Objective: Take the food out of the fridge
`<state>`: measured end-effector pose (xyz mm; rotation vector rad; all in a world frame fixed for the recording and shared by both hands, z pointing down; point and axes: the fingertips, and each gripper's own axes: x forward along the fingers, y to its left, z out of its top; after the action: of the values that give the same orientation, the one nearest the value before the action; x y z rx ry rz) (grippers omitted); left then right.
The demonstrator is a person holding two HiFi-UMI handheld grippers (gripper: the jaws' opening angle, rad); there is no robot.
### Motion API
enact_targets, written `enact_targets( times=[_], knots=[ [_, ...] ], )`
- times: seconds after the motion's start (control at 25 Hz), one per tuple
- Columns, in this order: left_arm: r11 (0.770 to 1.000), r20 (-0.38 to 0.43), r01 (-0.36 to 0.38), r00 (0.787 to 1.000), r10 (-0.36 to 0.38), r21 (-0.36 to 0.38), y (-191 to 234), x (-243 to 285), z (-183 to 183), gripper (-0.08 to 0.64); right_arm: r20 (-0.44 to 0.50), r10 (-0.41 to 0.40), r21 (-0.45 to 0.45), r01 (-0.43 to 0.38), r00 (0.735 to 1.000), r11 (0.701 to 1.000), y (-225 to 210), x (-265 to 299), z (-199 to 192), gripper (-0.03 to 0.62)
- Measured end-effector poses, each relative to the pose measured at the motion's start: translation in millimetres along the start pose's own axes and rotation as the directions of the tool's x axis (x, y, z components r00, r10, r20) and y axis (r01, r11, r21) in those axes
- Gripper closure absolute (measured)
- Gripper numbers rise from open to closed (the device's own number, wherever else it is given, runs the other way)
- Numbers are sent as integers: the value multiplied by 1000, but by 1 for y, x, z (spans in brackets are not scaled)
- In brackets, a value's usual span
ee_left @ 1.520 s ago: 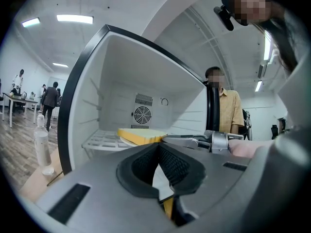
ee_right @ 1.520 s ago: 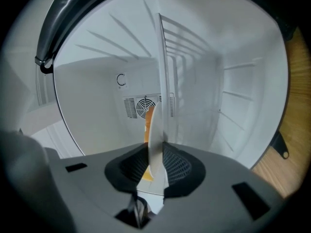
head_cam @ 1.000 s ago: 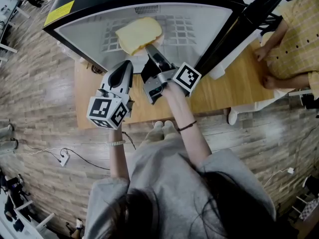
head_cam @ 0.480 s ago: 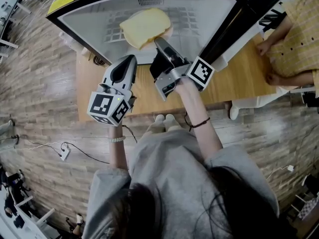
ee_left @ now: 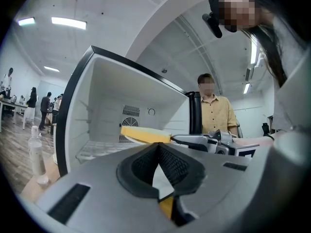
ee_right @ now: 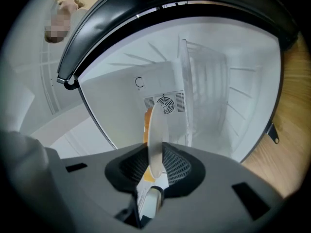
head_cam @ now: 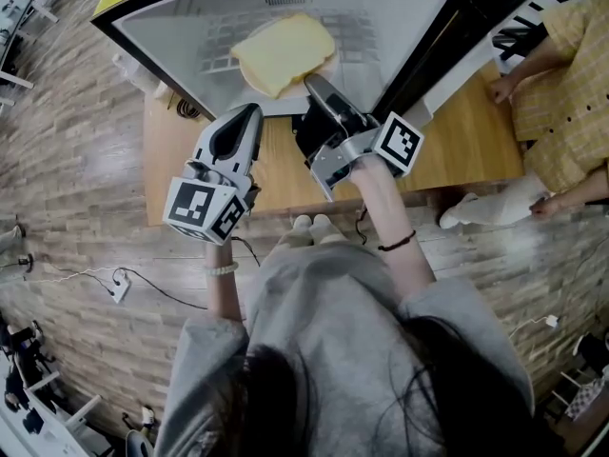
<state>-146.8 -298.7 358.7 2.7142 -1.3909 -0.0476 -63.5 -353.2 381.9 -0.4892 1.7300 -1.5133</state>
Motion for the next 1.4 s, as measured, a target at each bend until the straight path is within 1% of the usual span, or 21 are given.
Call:
enact_targets(
  times=[0.36,0.8,1.4],
  knots=[
    [1000,-4,-3,1000,3,-1,-8,-14,0,552,-35,1,18,-1,999,1000,5,-19,-10,517],
    [1000,-5,-11,1000,11,-5,-17,-27,1,552,-42,-3,43,5,999,999,7,-45,-16,517],
    [1000,-4,-18,1000,18,-8,-25,-40,1,552,-52,-17,49,20,998,999,6,-68,-24,516]
  ],
)
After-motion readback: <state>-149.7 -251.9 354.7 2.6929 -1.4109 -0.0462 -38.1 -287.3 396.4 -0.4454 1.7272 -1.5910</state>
